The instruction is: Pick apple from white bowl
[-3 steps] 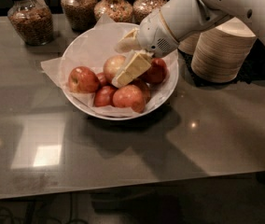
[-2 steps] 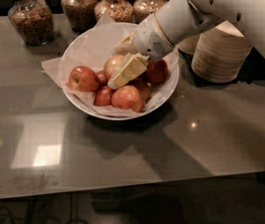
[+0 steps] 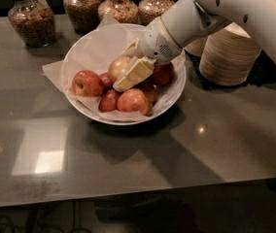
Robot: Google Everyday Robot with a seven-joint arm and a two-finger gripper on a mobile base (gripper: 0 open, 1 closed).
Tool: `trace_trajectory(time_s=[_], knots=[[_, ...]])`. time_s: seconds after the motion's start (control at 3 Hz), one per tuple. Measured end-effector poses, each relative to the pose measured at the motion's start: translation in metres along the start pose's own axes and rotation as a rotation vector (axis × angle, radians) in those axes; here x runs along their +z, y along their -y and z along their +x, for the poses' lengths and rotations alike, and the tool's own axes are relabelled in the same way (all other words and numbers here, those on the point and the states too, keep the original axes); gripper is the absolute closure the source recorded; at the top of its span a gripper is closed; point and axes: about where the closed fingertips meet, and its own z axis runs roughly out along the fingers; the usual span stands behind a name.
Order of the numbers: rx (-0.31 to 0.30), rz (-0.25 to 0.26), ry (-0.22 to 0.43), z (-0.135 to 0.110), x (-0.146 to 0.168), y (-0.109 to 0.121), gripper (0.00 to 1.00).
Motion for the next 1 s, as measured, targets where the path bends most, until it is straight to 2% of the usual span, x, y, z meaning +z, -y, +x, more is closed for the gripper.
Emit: trace_trajectory(time_s=[0.67,1.0], knots=[[0.0,0.0,0.0,-0.0001,0.0,0.0,0.96],[-0.009,-0.002,0.018,-0.0026,-0.0016,-0.0026,1.0]])
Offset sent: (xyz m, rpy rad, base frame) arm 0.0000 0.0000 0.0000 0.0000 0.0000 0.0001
